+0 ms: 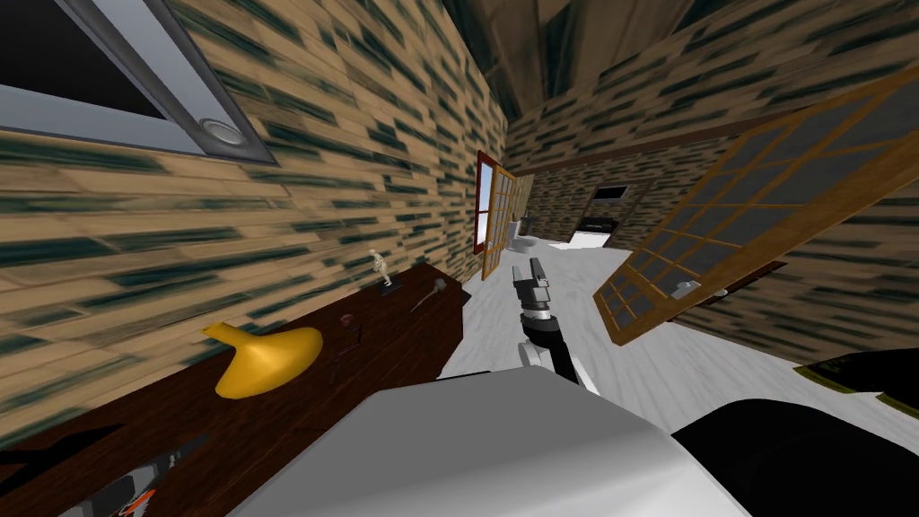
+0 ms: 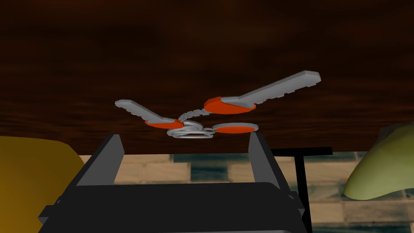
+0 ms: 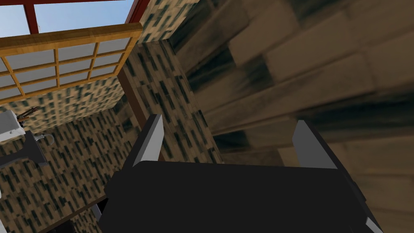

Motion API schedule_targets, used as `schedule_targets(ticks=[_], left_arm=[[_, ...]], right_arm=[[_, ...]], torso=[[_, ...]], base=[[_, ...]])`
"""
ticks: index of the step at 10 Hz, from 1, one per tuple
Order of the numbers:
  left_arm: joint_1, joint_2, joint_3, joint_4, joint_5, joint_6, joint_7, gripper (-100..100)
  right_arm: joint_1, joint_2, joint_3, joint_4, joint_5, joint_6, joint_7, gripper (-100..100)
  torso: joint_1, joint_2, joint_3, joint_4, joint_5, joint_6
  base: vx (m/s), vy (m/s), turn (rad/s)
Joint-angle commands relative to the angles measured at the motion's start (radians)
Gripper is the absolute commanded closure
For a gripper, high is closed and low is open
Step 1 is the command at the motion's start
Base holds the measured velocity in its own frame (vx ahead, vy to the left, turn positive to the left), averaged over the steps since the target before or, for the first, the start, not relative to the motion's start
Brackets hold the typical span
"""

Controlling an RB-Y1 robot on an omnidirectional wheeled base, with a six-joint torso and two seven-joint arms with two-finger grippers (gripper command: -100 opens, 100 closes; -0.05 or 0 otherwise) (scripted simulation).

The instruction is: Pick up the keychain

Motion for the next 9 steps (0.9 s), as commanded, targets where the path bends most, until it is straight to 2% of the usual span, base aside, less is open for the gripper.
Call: schedule_targets(ticks=[1,4,5,7,8,9], left_arm=[[-0.021,0.016,-0.034,-0.008,0.004,0.016,0.008,-100],[-0.119,0.080,-0.132,-0.051,0.017,0.082,0.034,-100],[-0.120,0.080,-0.147,-0.051,0.017,0.082,0.034,-100],[-0.186,0.123,-0.216,-0.081,0.026,0.127,0.051,-100],[-0.186,0.123,-0.223,-0.081,0.026,0.127,0.051,-100],[-0.170,0.121,-0.206,-0.089,0.027,0.128,0.049,-100]], right_arm=[[0.000,0.000,0.000,0.000,0.000,0.000,0.000,0],[0.000,0.000,0.000,0.000,0.000,0.000,0.000,0],[0.000,0.000,0.000,0.000,0.000,0.000,0.000,0],[0.000,0.000,0.000,0.000,0.000,0.000,0.000,0],[0.000,0.000,0.000,0.000,0.000,0.000,0.000,0],[0.000,0.000,0.000,0.000,0.000,0.000,0.000,0]], torso=[[0.000,0.000,0.000,0.000,0.000,0.000],[0.000,0.000,0.000,0.000,0.000,0.000],[0.001,0.000,0.000,0.000,0.000,0.000],[0.000,0.000,0.000,0.000,0.000,0.000],[0.000,0.000,0.000,0.000,0.000,0.000],[0.000,0.000,0.000,0.000,0.000,0.000]], base=[[-0.009,0.022,0.067],[-0.012,0.031,0.152],[-0.006,0.026,0.056],[0.000,0.029,0.121],[-0.003,0.023,0.080],[-0.001,0.007,0.005]])
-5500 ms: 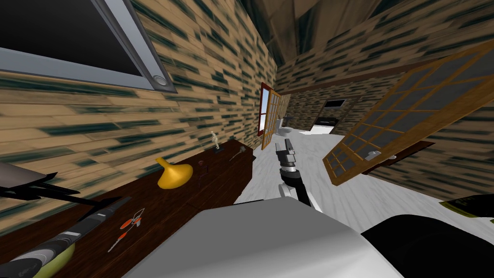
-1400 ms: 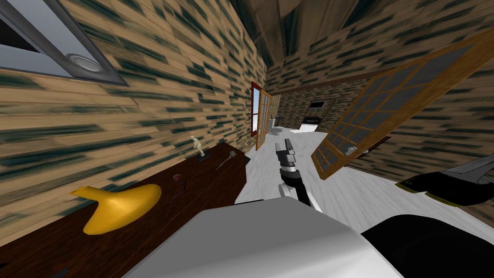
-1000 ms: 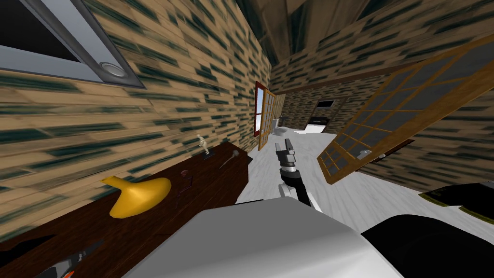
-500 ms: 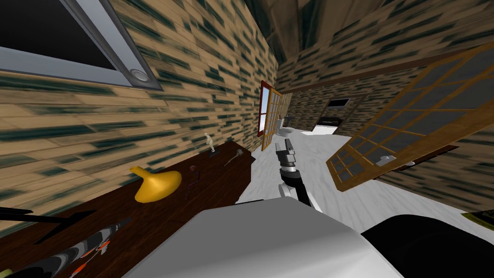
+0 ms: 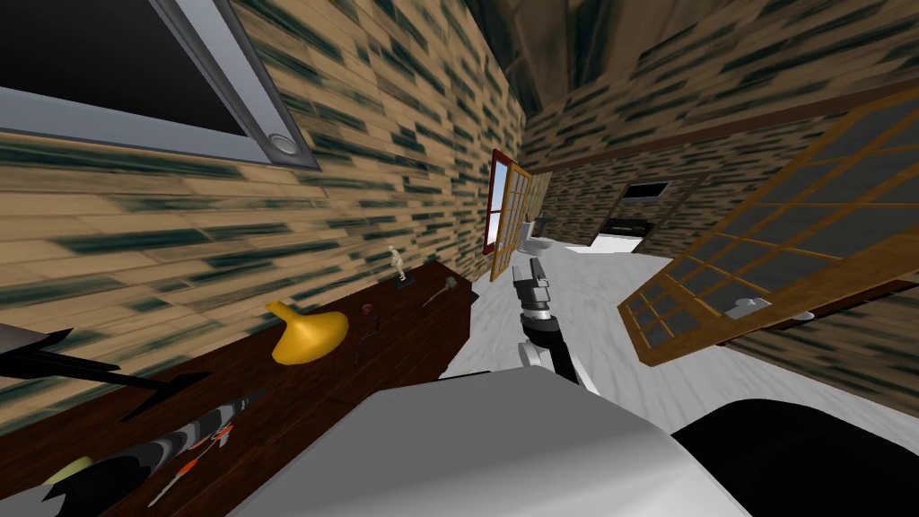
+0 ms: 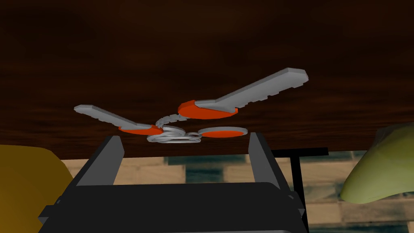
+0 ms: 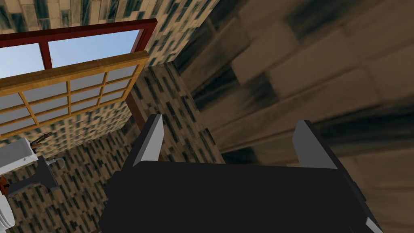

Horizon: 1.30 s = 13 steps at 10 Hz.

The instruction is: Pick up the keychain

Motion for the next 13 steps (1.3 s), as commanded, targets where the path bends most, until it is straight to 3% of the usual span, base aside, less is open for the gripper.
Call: schedule_targets(ticks=[1,5,6,7,8,10,11,13], left_arm=[[0.000,0.000,0.000,0.000,0.000,0.000,0.000,100],[0.000,0.000,0.000,0.000,0.000,0.000,0.000,100],[0.000,0.000,0.000,0.000,0.000,0.000,0.000,0],[0.050,-0.041,0.050,0.038,-0.010,-0.048,-0.016,100],[0.052,-0.041,0.061,0.038,-0.010,-0.048,-0.016,100],[0.117,-0.084,0.127,0.067,-0.019,-0.092,-0.033,100],[0.118,-0.084,0.137,0.067,-0.019,-0.092,-0.033,100],[0.184,-0.127,0.207,0.096,-0.028,-0.136,-0.050,100]], right_arm=[[0.000,0.000,0.000,0.000,0.000,0.000,0.000,0],[0.000,0.000,0.000,0.000,0.000,0.000,0.000,0],[0.000,0.000,0.000,0.000,0.000,0.000,0.000,0],[0.000,0.000,0.000,0.000,0.000,0.000,0.000,0],[0.000,0.000,0.000,0.000,0.000,0.000,0.000,0],[0.000,0.000,0.000,0.000,0.000,0.000,0.000,0],[0.000,0.000,0.000,0.000,0.000,0.000,0.000,0],[0.000,0.000,0.000,0.000,0.000,0.000,0.000,0]], torso=[[0.000,0.000,0.000,0.000,0.000,0.000],[-0.001,0.000,0.000,0.000,0.000,0.000],[-0.001,0.000,0.000,0.000,0.000,0.000],[-0.001,0.000,0.000,0.000,0.000,0.000],[-0.002,-0.001,-0.001,0.000,0.002,0.003],[-0.002,-0.002,-0.002,-0.001,0.003,0.003],[-0.002,-0.002,-0.002,-0.001,0.003,0.003],[-0.001,-0.003,-0.002,-0.001,0.003,0.003]], base=[[0.000,0.000,0.000],[0.000,0.000,0.000],[0.000,0.000,0.000],[0.007,-0.028,-0.225],[0.001,-0.034,-0.154],[0.006,-0.038,-0.135],[0.013,-0.026,-0.048],[0.013,-0.028,-0.136]])
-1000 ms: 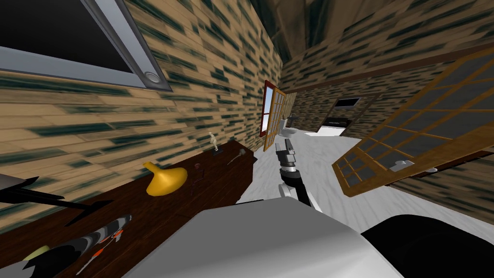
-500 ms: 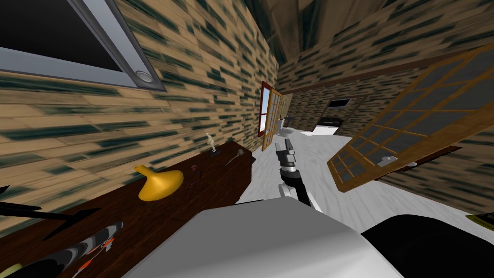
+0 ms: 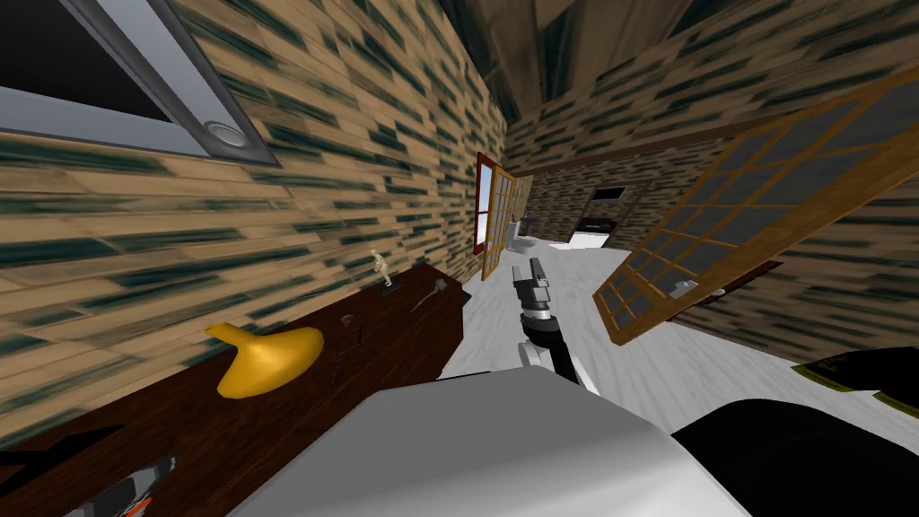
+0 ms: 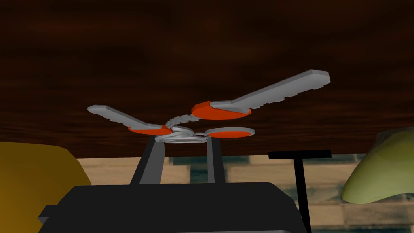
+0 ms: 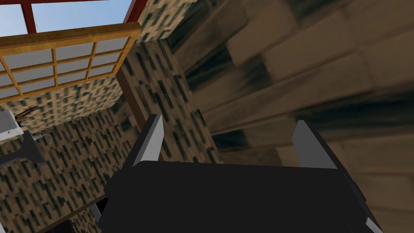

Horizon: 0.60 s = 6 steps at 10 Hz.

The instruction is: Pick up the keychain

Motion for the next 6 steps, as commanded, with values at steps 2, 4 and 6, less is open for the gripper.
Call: schedule_targets(ticks=[2,4,6], left_arm=[[0.047,-0.027,0.057,0.023,-0.006,-0.035,-0.009,100],[0.113,-0.070,0.128,0.052,-0.015,-0.080,-0.026,100],[0.147,-0.091,0.171,0.067,-0.019,-0.102,-0.035,100]], right_arm=[[0.000,0.000,0.000,0.000,0.000,0.000,0.000,0],[0.000,0.000,0.000,0.000,0.000,0.000,0.000,0],[0.000,0.000,0.000,0.000,0.000,0.000,0.000,0]], torso=[[0.000,0.000,0.000,0.000,0.000,0.001],[0.000,0.000,0.000,0.000,0.000,0.000],[-0.001,0.000,0.000,0.000,-0.001,0.000]], base=[[0.004,-0.030,-0.114],[0.011,-0.026,-0.142],[0.007,-0.029,-0.097]])
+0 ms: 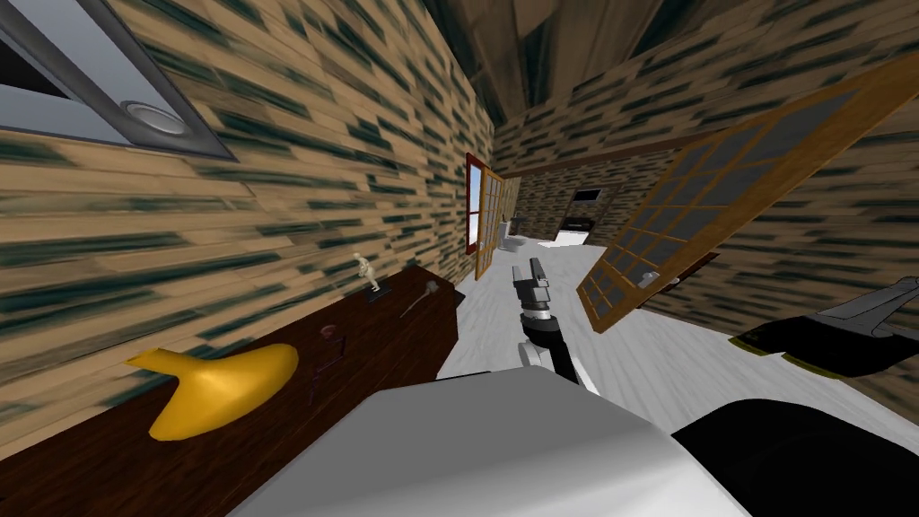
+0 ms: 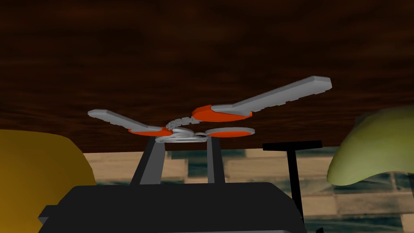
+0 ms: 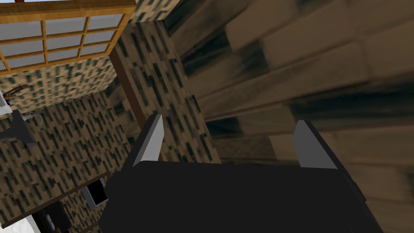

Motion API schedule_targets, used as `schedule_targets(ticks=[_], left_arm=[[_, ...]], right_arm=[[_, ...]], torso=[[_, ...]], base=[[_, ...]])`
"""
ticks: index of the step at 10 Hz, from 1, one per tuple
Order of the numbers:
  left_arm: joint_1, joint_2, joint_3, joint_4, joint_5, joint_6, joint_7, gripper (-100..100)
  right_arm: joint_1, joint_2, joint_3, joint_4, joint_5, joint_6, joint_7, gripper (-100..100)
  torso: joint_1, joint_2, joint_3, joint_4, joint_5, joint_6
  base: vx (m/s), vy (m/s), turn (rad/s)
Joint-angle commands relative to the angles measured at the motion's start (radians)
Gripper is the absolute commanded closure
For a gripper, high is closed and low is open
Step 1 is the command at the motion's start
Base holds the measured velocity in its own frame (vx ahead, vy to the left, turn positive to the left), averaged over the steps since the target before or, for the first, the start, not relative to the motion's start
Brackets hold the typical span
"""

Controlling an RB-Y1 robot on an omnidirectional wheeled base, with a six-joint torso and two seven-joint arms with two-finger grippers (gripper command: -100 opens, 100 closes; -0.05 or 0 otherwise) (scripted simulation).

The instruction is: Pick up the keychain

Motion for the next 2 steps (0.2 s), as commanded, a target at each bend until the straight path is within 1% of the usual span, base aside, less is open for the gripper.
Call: schedule_targets(ticks=[1,2], left_arm=[[0.000,0.000,0.000,0.000,0.000,0.000,0.000,100],[0.000,-0.001,0.002,0.004,0.000,-0.005,-0.002,0]], right_arm=[[0.000,0.000,0.000,0.000,0.000,0.000,0.000,0],[0.000,0.000,0.000,0.000,0.000,0.000,0.000,0]], torso=[[0.000,0.000,0.000,0.000,0.000,0.000],[0.001,0.000,0.000,0.000,0.001,0.001]], base=[[0.002,-0.008,0.010],[0.000,0.000,0.000]])
